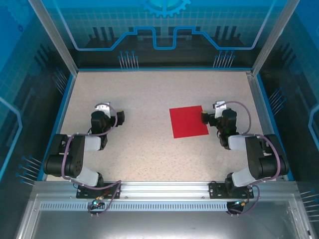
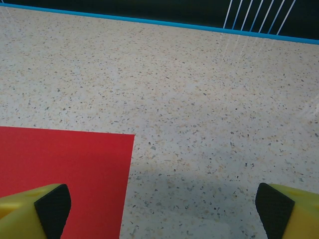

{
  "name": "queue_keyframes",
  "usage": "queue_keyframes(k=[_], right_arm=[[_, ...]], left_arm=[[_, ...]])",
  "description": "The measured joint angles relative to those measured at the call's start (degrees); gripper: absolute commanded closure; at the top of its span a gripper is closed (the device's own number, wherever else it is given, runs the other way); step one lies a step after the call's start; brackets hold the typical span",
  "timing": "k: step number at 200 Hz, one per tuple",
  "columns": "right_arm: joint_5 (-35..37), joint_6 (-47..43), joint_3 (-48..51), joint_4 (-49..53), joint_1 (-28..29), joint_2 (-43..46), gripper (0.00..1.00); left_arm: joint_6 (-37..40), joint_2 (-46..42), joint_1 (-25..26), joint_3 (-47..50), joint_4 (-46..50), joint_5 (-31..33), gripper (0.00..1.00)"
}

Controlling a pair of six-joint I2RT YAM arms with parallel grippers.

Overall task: Fold a paper plane with a square sheet of paper (pick it up from the middle)
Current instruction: Move the square sheet of paper to the center of the table.

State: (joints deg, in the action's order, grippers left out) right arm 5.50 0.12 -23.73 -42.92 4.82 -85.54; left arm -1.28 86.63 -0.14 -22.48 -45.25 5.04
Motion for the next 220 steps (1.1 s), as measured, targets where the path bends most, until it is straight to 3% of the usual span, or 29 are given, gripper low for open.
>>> queue_keyframes(k=[187, 220], right_arm=[[0.0, 0.0, 0.0, 0.1, 0.0, 0.0, 0.01], [3.1, 1.0, -2.6, 10.2, 0.0, 5.2, 0.01]], left_arm=[[0.0, 0.0, 0.0, 0.0, 0.0, 0.0, 0.02], [-0.3, -2.6, 0.0, -2.4, 7.5, 1.7, 0.01]])
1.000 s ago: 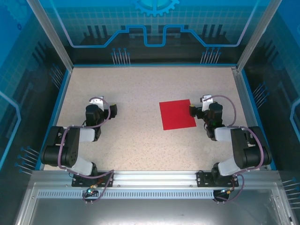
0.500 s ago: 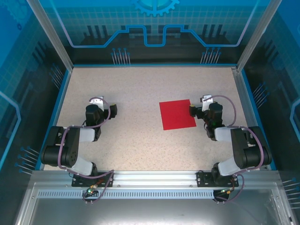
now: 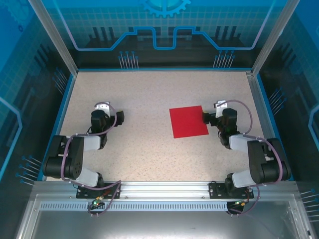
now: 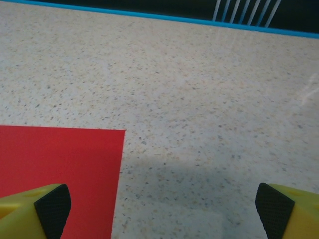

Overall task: Fold a paper plane with a square sheet of paper (pick it up from the middle)
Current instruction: Move the square sheet of paper to the center of the table.

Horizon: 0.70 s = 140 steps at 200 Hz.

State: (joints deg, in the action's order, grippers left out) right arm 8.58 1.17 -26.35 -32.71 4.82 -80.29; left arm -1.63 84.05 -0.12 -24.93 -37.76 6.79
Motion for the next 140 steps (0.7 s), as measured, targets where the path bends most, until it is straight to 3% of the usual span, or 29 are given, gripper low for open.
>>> queue_keyframes(k=[30, 72, 140], right_arm=[[3.5, 6.6, -10.5, 17.0, 0.0, 5.2, 0.01], [5.3, 16.7, -23.0, 35.7, 2.9, 4.6, 0.01], [3.3, 27.1, -39.7, 55.1, 17.6, -14.3, 0.01]], left_arm=[[-3.9, -5.9, 0.0, -7.0, 13.0, 3.4, 0.02], [-11.3, -9.3, 0.0, -21.5, 33.4, 4.5, 0.02], [-16.5, -9.3, 0.2, -33.4, 53.4, 0.3, 0.02]])
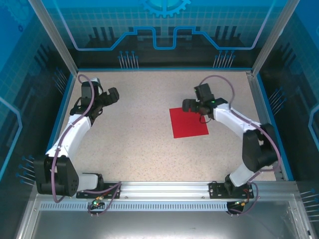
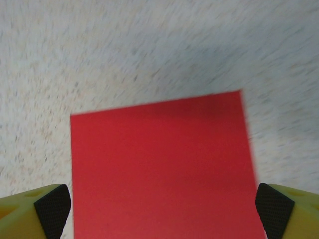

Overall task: Fold a paper plane with a square sheet of paper (pick it up from the middle)
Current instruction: Move the square sheet of paper to the center of the table.

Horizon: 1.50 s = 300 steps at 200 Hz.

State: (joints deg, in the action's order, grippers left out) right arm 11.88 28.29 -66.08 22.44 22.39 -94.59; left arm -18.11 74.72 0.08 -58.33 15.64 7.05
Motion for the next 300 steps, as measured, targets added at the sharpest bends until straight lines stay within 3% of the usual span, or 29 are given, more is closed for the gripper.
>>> queue_keyframes(k=[74, 147, 239, 267, 300], right_arm=[[-2.8, 9.2, -1.1, 6.5, 2.3, -7.1, 0.01], [-6.6, 14.2, 2.4, 7.1, 3.2, -9.1, 0.01], [-2.5, 19.2, 11.5, 10.6, 18.9, -2.0, 0.01], [-3.1, 20.4, 9.6, 16.7, 19.4, -1.0, 0.01], [-1.9, 19.0, 0.1, 22.0, 17.6, -1.2, 0.01]], left_arm=[[0.0, -0.1, 0.0, -3.5, 8.3, -5.4, 0.02], [-3.4, -4.6, 0.0, -3.4, 12.4, -4.9, 0.02], [-7.5, -12.5, 0.0, 8.0, 12.4, 0.9, 0.02], [-7.5, -12.5, 0.0, 8.0, 12.3, 1.1, 0.01], [-7.5, -12.5, 0.0, 7.9, 12.4, 1.1, 0.02]])
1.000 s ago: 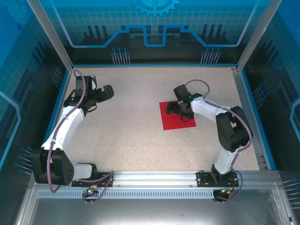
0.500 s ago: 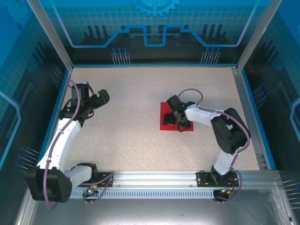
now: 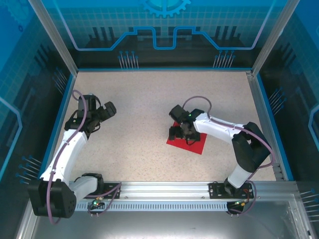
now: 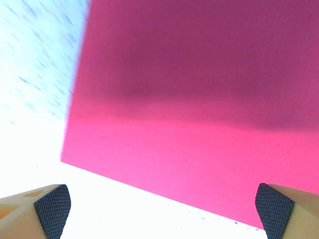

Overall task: Fold a paper plane with a square sheet of paper (pick it up from the middle)
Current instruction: Move the square sheet of paper to the center of the table, then fold the square sheet of paper in half at the center of the table.

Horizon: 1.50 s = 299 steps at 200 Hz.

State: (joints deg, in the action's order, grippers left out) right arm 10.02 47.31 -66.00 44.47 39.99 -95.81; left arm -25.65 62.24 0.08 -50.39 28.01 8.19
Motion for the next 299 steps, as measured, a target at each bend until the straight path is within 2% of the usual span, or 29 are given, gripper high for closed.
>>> queue_keyframes(k=[28, 91, 134, 222, 299], right_arm=[[0.1, 0.1, -4.0, 1.5, -2.5, -2.4, 0.01], [1.9, 6.3, -7.5, 3.2, -7.1, -9.7, 0.01], [1.9, 8.3, -8.2, 3.6, -7.7, -13.2, 0.01], [-0.5, 10.3, -5.5, 1.4, -8.5, -13.9, 0.01], [-2.3, 9.2, -3.7, -0.6, -9.5, -13.4, 0.08]], left_arm=[[0.0, 0.0, 0.0, 0.0, 0.0, 0.0, 0.02], [0.0, 0.7, 0.0, 0.0, 0.0, 0.0, 0.02], [0.0, 1.0, 0.0, 0.0, 0.0, -0.1, 0.02], [0.0, 2.8, 0.0, 0.0, 0.0, -0.7, 0.01], [0.0, 3.3, 0.0, 0.0, 0.0, -1.0, 0.01]])
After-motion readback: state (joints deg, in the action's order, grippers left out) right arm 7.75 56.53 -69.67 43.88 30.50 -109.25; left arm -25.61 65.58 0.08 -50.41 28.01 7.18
